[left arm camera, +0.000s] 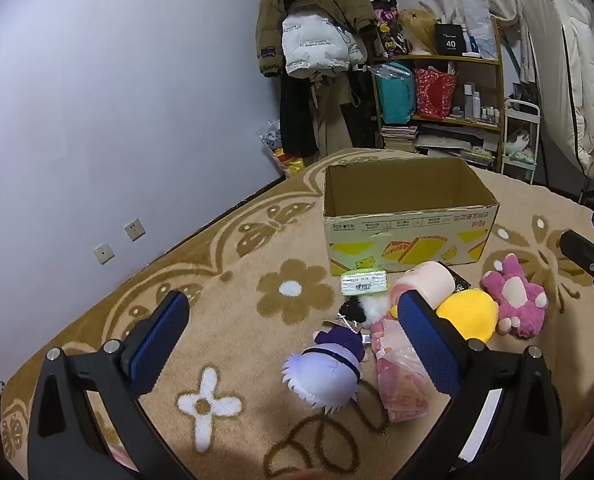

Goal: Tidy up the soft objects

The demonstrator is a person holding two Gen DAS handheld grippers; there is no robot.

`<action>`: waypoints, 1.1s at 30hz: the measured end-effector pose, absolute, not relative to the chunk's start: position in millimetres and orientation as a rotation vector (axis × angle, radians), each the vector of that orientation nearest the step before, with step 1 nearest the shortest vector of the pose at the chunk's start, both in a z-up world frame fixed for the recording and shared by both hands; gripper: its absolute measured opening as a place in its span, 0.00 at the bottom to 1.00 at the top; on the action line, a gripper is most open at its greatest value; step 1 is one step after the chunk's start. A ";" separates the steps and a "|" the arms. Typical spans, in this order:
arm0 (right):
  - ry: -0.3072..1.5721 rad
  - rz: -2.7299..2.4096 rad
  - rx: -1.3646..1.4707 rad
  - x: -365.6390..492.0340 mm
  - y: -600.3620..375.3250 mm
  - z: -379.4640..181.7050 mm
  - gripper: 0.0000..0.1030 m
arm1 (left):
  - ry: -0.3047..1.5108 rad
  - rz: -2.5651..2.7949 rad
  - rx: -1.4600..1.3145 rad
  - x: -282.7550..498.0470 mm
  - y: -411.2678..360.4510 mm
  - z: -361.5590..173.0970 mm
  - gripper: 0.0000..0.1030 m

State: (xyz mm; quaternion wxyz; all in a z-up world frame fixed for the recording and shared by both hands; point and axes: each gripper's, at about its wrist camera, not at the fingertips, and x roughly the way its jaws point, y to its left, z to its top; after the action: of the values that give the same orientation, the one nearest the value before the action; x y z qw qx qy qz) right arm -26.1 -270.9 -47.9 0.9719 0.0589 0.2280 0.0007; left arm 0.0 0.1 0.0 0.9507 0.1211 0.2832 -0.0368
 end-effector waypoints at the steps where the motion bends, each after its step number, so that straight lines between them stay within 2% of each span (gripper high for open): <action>1: 0.463 0.002 0.120 -25.9 -270.9 -48.1 1.00 | 0.576 -0.076 0.246 0.0 0.2 0.0 1.00; 33: 0.463 -0.003 0.125 -24.7 -273.2 -49.5 1.00 | 0.580 -0.066 0.241 3.3 0.2 -0.9 1.00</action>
State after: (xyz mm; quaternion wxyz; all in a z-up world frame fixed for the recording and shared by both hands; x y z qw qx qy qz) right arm -24.7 -273.2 -49.5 0.9714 0.0619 0.2290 -0.0014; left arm 3.3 0.2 -0.9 0.9506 0.1185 0.2851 -0.0326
